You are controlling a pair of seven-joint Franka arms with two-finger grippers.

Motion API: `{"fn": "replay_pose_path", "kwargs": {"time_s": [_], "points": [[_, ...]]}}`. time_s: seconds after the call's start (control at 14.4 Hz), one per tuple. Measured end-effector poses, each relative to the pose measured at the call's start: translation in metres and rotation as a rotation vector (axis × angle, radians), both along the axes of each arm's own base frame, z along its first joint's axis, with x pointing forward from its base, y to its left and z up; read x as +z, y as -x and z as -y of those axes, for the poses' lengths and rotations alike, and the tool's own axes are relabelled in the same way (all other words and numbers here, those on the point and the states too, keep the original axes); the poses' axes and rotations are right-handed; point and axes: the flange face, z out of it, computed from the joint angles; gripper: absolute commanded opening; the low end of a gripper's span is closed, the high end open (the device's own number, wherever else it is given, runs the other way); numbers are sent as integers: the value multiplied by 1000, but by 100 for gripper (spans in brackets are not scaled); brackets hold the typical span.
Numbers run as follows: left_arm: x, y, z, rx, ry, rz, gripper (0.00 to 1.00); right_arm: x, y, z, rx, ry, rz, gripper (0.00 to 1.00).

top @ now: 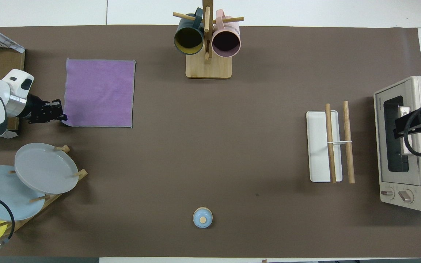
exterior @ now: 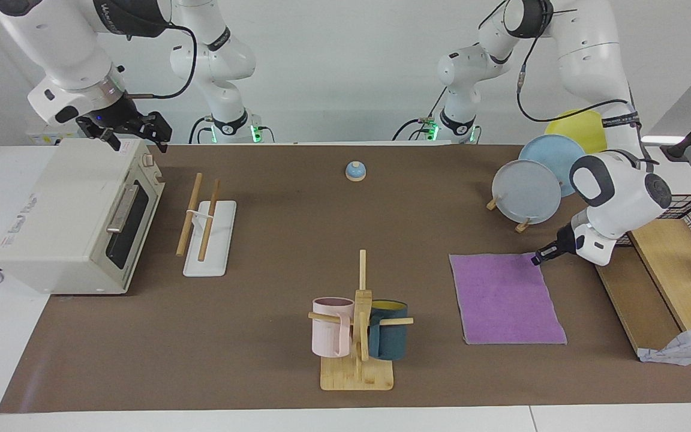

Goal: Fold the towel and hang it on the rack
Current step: 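Reach the left gripper to the near edge of the purple towel, then grasp the purple towel edge with the left gripper and lift it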

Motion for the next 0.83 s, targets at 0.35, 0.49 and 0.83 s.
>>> {"fn": "replay_pose_path", "kwargs": {"time_s": [0.35, 0.49, 0.83], "points": [[41, -11, 25, -143, -63, 24, 0, 0, 0, 0, 0, 0, 0, 100], [86, -9, 87, -340, -197, 54, 0, 0, 0, 0, 0, 0, -1, 100], [90, 74, 306, -701, -477, 103, 0, 0, 0, 0, 0, 0, -1, 100]]}}
